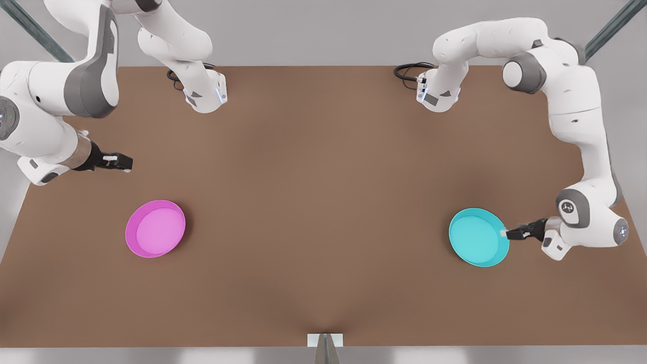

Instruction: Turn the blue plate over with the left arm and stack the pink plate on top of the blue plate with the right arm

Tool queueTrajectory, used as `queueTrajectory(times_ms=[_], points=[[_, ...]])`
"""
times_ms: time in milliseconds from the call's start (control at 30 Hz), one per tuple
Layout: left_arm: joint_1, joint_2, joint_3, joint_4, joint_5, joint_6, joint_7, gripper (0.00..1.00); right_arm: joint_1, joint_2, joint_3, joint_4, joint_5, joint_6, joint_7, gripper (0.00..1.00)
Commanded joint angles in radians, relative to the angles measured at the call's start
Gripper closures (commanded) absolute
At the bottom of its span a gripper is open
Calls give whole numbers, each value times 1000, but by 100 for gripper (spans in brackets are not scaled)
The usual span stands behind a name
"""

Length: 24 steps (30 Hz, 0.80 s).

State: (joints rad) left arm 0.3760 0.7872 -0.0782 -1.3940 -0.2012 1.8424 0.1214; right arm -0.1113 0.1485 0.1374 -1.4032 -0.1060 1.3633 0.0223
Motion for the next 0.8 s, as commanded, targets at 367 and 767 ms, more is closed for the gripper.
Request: queueTrajectory(times_ms=[367,767], points=[[12,83,-2,-7,-93,178,468,31,4,6,1,-3,-4,-32,4,0],[3,87,-2,-5,-87,179,463,55,1,6,1,-7,-4,-40,-1,0]])
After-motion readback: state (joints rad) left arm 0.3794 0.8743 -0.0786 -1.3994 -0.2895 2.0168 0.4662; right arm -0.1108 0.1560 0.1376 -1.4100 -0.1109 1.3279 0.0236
